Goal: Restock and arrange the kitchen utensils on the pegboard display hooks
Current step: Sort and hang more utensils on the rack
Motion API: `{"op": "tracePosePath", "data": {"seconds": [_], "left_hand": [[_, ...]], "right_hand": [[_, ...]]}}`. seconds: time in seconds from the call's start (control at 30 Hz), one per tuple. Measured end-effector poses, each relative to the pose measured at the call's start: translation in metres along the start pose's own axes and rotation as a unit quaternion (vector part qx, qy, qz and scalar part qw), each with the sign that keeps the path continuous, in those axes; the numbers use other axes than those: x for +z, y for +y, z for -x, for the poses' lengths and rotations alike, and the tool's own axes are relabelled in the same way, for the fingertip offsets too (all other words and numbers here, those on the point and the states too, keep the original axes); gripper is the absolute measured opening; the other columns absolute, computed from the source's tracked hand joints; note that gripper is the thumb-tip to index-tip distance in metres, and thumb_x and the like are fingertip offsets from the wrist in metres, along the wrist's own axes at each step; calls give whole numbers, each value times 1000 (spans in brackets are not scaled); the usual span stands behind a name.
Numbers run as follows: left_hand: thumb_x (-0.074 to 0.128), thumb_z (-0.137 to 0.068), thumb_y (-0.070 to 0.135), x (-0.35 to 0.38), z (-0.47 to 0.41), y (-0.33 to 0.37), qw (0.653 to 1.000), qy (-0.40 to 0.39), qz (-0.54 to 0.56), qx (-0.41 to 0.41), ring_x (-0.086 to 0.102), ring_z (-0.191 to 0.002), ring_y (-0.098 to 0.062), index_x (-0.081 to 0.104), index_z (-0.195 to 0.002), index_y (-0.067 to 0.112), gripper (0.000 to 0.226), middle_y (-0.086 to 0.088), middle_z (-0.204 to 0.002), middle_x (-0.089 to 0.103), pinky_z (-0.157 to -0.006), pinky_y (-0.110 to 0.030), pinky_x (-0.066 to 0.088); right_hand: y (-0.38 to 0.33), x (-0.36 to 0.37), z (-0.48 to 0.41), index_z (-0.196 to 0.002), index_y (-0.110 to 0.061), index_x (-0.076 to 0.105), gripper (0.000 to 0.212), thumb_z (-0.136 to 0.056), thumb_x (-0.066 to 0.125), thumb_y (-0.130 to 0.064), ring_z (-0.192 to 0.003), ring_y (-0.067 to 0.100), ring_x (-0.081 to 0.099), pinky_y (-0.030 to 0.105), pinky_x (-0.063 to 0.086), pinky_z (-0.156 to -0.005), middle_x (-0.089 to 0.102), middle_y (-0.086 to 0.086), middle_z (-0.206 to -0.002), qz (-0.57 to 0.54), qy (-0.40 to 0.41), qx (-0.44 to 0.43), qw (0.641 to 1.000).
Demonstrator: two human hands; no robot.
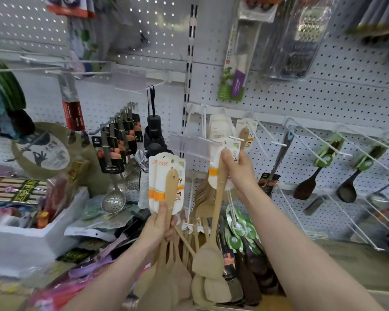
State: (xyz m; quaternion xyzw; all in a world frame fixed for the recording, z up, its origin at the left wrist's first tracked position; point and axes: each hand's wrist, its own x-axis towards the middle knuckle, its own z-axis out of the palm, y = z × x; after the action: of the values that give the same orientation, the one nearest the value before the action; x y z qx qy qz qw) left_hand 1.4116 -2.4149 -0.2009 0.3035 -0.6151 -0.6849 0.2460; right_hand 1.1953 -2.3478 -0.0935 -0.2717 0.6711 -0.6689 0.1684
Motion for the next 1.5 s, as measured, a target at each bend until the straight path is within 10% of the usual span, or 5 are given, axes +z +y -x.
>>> {"op": "tracePosePath", "data": {"seconds": [0.47,0.77,0.93,1.33,1.5], "left_hand": [[36,-80,81,-14,-13,3,999,3,14,-34,48,-57,-12,59,-78,14,71,0,-64,51,-65,-29,40],[38,-76,69,25,15,6,997,-32,56,-50,47,-51,-11,59,-76,11,62,3,-59,54,-55,-22,40],[40,-80,67,40,27,3,994,-76,68,-43,49,-55,-9,62,-91,12,60,2,-70,57,-58,-23,42],[38,-90,59,51,25,16,997,-64,49,-12,70,-96,-17,69,-109,18,55,-2,-102,74,-86,-33,54],[45,-88,51,47,14,18,997,-25,79,6,47,-64,-14,73,-93,11,49,-2,-78,60,-60,-25,40]], "right_hand": [[17,15,-13,-101,-20,47,42,-82,73,-48,-92,21,61,28,45,-68,57,2,-103,87,209,9,974],[17,23,76,-101,-14,71,39,-92,59,-50,-92,20,68,34,53,-85,74,2,-98,56,-134,46,988],[4,13,103,-92,-9,68,16,-87,74,-23,-69,4,64,16,48,-58,74,2,-89,-17,-98,35,994],[-9,-7,96,-89,-15,60,11,-90,69,-20,-64,14,62,23,46,-45,74,3,-84,-101,-78,51,990],[-18,-17,71,-96,-13,63,7,-93,66,-18,-71,18,64,25,52,-52,71,7,-88,-109,-8,49,993]]}}
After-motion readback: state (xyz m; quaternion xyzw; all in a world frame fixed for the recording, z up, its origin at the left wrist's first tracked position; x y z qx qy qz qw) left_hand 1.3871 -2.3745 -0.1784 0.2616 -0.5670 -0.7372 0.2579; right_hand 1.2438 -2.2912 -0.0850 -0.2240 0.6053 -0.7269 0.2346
